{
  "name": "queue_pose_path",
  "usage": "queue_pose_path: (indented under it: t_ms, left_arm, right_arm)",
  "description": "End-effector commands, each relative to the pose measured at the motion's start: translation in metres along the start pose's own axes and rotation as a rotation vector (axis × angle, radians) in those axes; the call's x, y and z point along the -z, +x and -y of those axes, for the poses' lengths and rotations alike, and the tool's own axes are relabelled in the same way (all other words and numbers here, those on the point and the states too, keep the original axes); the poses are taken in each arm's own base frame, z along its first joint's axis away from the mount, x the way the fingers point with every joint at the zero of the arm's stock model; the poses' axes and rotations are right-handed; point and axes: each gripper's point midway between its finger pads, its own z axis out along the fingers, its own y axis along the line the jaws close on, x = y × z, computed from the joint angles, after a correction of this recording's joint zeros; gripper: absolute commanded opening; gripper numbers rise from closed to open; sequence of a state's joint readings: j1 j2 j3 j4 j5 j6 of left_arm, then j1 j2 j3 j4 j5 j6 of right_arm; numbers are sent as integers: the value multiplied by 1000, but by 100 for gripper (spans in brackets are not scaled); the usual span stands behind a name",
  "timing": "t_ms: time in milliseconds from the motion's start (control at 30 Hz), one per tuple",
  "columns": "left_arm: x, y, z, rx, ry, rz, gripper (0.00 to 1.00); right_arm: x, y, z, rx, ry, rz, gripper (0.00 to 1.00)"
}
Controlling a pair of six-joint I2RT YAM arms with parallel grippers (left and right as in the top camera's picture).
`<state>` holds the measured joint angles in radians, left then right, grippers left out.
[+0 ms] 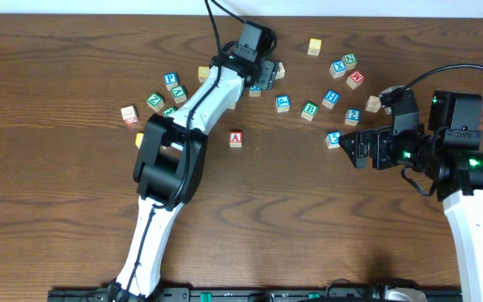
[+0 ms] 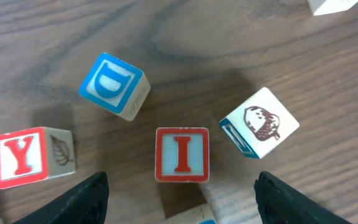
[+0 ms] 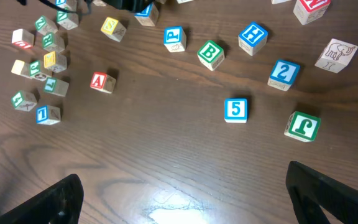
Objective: Spell out AI2
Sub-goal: 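Lower the left gripper and close it on the red 'I' block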
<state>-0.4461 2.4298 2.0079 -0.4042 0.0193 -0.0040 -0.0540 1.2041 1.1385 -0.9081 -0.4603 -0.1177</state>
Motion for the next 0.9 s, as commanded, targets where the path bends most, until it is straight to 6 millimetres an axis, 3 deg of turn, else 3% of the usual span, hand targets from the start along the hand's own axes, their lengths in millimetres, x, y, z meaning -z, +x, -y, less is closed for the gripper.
queue_pose_path:
  t_ms: [0,700,867]
  left_arm:
    - [-16,8,-5,22,-17,-14,74]
    - [-18,-11,-9,39,-40,69,67]
    - [-24,-6,-9,41,-41,58,66]
  right_arm:
    - [5,-7,-3,17,-12,22,99]
    - [5,-7,-3,17,-13,22,99]
    - [5,-7,-3,17,-13,22,99]
